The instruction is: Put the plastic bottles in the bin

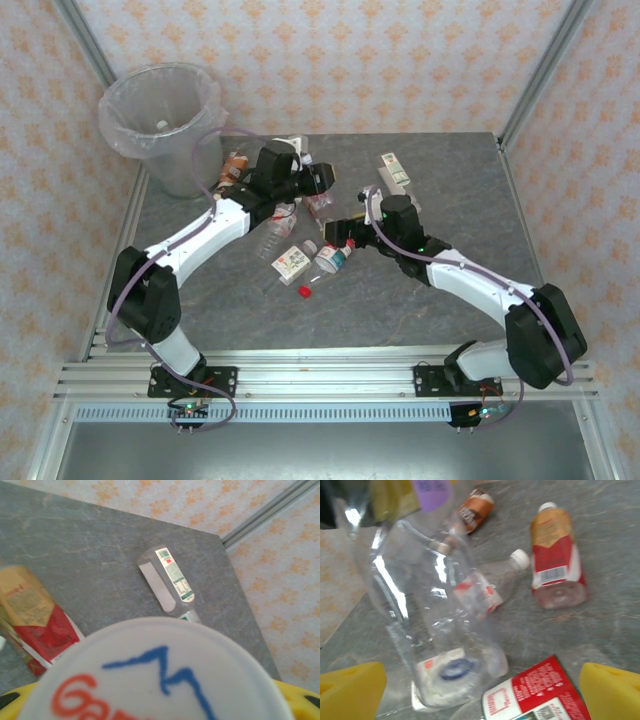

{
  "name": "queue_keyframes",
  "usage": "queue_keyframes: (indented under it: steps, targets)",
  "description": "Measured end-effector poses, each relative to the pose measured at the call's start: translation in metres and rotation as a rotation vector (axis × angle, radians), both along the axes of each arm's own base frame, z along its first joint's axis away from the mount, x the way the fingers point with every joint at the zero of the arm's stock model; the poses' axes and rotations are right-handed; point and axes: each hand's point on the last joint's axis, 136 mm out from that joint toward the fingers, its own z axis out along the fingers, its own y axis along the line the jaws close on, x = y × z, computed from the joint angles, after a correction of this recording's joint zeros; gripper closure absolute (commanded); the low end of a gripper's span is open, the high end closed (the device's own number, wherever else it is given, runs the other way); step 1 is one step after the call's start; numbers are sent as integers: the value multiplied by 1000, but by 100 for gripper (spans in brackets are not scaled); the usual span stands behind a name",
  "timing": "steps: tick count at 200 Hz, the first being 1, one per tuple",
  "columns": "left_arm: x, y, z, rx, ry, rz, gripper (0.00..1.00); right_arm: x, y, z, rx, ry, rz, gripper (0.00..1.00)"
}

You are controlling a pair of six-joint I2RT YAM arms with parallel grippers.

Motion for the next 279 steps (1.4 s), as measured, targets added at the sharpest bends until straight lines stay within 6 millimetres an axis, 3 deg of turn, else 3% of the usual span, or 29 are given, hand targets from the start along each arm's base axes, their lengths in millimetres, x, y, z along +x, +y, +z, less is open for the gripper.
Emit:
queue_keyframes:
  steps: [32, 80, 119, 204, 279]
  targets:
    - [7, 25, -2, 77, 15, 78, 51, 8, -21, -8, -55, -21, -118, 1]
    - [17, 80, -15, 165, 62, 229, 50, 25, -50, -11, -117, -46, -300, 1]
    - [18, 117, -3, 226, 45, 317, 49, 29, -65, -17, -164, -33, -386, 1]
    - [32, 169, 80, 300, -132, 466, 49, 41, -71, -15, -181, -2, -463, 1]
    - [43, 224, 173, 382, -317, 615, 47, 43, -75, -16, -161, 12, -510, 1]
